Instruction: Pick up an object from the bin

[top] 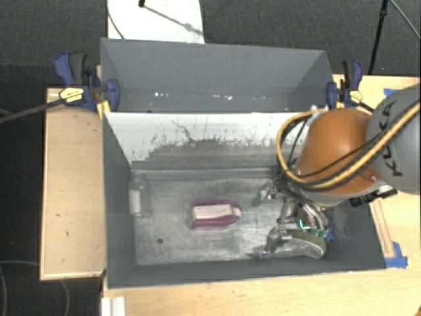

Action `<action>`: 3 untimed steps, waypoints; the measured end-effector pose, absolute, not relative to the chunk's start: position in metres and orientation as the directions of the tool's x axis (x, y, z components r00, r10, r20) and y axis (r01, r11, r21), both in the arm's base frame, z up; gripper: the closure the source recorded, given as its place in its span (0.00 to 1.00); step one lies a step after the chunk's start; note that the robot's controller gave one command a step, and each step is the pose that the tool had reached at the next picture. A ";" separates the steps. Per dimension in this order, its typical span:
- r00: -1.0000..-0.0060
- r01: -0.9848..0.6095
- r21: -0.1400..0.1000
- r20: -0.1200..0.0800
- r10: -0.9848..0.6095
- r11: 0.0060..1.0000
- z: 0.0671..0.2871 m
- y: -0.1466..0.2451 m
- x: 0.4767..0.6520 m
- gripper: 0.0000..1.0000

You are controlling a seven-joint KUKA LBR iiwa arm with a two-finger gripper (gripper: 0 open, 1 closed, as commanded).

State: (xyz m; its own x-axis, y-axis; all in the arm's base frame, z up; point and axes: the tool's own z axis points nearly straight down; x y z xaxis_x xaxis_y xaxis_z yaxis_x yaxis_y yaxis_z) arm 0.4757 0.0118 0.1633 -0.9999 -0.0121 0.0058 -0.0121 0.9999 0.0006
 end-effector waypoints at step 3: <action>-0.999 -0.045 0.003 -0.016 -0.045 0.999 0.074 0.100 0.529 1.00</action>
Offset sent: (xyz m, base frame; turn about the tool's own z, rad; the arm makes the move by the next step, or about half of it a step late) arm 0.0310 0.0492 -0.0751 -0.2328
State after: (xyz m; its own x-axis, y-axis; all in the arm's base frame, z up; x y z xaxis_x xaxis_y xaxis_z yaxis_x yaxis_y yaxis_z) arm 0.5285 0.0998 0.0743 -0.9989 -0.0446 -0.0162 -0.0446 0.9990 0.0030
